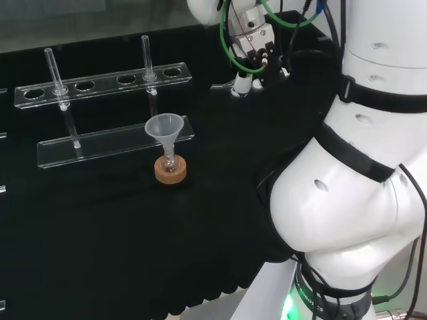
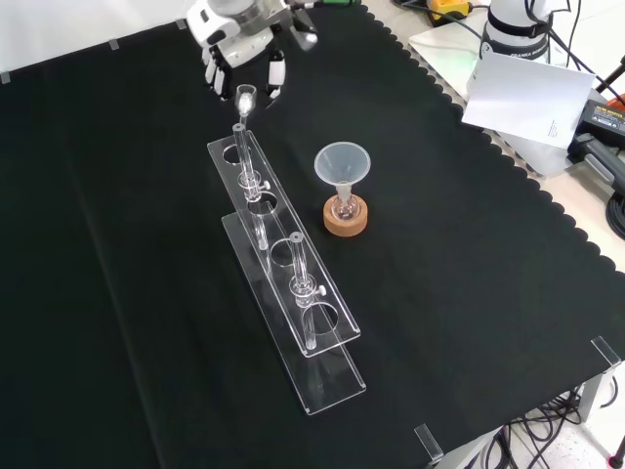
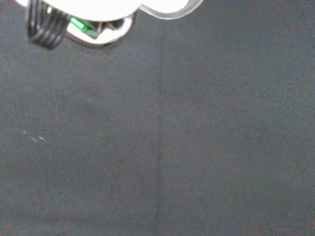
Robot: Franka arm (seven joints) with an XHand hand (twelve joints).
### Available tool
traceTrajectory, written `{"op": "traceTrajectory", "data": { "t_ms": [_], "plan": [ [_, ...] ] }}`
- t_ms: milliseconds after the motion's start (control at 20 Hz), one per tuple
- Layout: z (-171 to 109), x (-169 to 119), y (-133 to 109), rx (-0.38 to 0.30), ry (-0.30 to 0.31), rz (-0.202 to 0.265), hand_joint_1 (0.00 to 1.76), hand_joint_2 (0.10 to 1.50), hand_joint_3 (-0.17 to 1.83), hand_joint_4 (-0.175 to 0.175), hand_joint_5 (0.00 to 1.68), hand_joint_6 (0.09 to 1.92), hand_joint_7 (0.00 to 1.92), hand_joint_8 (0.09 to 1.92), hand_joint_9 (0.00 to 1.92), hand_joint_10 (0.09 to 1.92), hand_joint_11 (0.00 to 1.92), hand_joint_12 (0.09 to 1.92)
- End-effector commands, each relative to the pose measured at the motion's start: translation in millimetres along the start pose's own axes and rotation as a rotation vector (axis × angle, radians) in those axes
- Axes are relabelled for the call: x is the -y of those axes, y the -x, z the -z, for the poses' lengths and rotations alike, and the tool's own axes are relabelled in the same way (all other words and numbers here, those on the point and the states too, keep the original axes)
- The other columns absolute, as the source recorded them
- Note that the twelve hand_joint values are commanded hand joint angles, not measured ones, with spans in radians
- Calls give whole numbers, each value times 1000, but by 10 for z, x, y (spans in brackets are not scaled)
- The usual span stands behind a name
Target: Pour all the NaCl from the weighing funnel into the round-bottom flask.
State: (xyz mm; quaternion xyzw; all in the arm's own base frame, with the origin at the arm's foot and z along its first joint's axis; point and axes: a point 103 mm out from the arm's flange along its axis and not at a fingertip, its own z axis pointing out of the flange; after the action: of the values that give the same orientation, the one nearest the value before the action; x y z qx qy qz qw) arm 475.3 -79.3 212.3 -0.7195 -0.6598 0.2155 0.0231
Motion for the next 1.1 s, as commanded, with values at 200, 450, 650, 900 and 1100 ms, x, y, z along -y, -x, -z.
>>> {"op": "traceTrajectory", "data": {
  "t_ms": [200, 450, 650, 900, 1100],
  "plan": [
    [137, 489, -75, 34, 19, -44, 1131, 640, 639, 175, 1342, 540, 879, 596, 1161, 284, 949, 999],
    [240, 712, -117, 57, 18, -56, 1131, 640, 638, 175, 1343, 537, 877, 594, 1162, 280, 953, 997],
    [311, 867, -203, 78, 14, -54, 1131, 640, 638, 175, 1344, 536, 877, 593, 1163, 277, 955, 996],
    [372, 1048, -360, 96, 19, -38, 1132, 640, 637, 175, 1345, 534, 876, 592, 1164, 273, 958, 994],
    [436, 1162, -457, 104, 23, -25, 1132, 640, 636, 175, 1345, 533, 876, 592, 1165, 271, 962, 992]
  ]
}}
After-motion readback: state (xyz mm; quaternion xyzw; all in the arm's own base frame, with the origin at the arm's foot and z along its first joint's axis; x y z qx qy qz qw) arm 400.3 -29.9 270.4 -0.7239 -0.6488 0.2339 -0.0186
